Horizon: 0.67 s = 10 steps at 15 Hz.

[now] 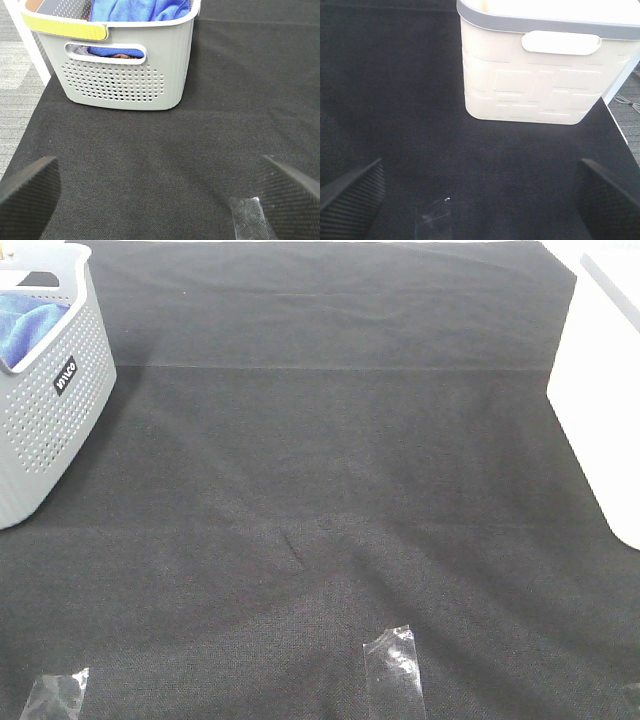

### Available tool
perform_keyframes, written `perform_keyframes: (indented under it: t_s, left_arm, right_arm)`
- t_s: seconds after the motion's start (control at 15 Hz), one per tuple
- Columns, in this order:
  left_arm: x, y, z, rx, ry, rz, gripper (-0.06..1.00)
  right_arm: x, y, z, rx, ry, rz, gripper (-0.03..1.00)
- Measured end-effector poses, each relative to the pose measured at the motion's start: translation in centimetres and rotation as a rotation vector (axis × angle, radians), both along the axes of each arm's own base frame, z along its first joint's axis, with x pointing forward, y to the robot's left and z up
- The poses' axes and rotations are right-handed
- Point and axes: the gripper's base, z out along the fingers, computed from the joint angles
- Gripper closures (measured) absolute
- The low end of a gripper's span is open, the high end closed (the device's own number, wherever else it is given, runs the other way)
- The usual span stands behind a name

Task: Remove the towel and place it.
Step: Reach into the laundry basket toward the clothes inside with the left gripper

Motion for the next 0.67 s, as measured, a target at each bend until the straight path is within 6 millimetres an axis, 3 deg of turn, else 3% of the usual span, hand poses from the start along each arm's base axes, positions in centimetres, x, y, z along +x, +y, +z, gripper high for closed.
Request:
perform_keyframes:
  t_s: [0.67]
  left_arm:
    - [0.0, 0.0, 0.0, 0.0, 0.0, 0.0, -0.05]
  right_arm:
    - [0.0, 0.0, 0.0, 0.0, 0.0, 0.0, 0.0]
